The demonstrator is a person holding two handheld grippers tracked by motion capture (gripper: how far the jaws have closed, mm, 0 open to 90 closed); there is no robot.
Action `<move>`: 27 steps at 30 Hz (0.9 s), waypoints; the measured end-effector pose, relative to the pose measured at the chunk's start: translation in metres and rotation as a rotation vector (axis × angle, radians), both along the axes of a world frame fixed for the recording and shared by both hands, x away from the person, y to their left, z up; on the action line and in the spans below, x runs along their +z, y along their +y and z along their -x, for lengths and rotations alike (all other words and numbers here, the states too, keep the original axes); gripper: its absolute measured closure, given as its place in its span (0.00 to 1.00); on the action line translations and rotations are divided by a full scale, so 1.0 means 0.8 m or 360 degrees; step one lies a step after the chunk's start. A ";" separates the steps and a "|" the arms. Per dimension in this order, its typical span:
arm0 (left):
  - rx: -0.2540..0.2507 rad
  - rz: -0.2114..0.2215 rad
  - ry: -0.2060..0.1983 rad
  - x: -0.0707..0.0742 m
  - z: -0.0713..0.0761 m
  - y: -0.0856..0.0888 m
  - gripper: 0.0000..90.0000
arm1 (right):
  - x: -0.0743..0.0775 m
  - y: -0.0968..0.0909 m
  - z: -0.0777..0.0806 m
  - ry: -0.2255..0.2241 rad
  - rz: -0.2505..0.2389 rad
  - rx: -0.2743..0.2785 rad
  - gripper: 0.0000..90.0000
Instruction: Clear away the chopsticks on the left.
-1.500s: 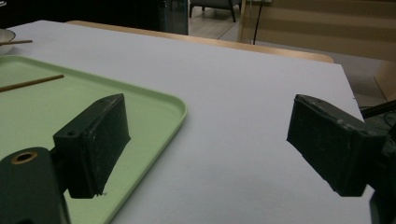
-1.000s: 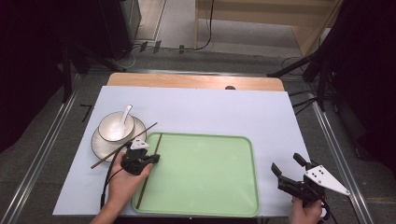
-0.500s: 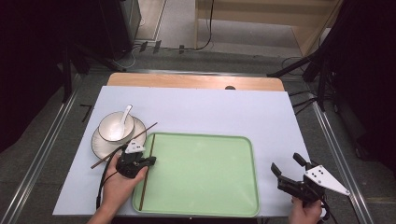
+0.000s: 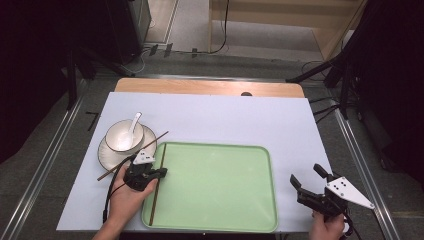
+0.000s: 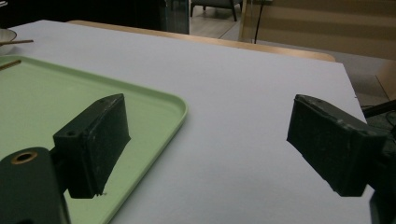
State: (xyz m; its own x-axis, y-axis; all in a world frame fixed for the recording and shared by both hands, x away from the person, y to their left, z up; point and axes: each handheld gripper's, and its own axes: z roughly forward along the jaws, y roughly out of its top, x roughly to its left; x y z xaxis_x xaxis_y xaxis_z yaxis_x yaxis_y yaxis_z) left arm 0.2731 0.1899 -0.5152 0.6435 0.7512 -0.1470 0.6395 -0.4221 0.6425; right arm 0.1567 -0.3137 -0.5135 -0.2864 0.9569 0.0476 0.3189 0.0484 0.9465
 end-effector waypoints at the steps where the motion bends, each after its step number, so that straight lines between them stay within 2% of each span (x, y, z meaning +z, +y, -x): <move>1: 0.0001 0.0004 -0.0003 0.000 0.000 0.000 1.00 | 0.000 0.000 0.000 -0.0001 0.0001 0.0002 0.14; 21: -0.0012 0.0022 -0.0020 0.005 0.001 0.004 1.00 | 0.000 0.000 0.000 0.0001 -0.0002 -0.0001 0.14; 25: -0.0067 0.0078 -0.0073 0.016 0.003 0.017 0.92 | 0.000 -0.001 0.000 0.0000 -0.0002 -0.0001 0.14; 27: -0.0128 0.0103 -0.0111 0.022 0.004 0.024 0.83 | 0.000 -0.001 0.000 -0.0001 -0.0008 0.0003 0.14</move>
State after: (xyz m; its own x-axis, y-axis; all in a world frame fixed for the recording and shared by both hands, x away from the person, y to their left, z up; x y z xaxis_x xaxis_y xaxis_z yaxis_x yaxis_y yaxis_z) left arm 0.2701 0.2094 -0.4978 0.7116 0.6873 -0.1460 0.5579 -0.4265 0.7119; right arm 0.1565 -0.3146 -0.5137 -0.2882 0.9561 0.0522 0.3184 0.0443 0.9469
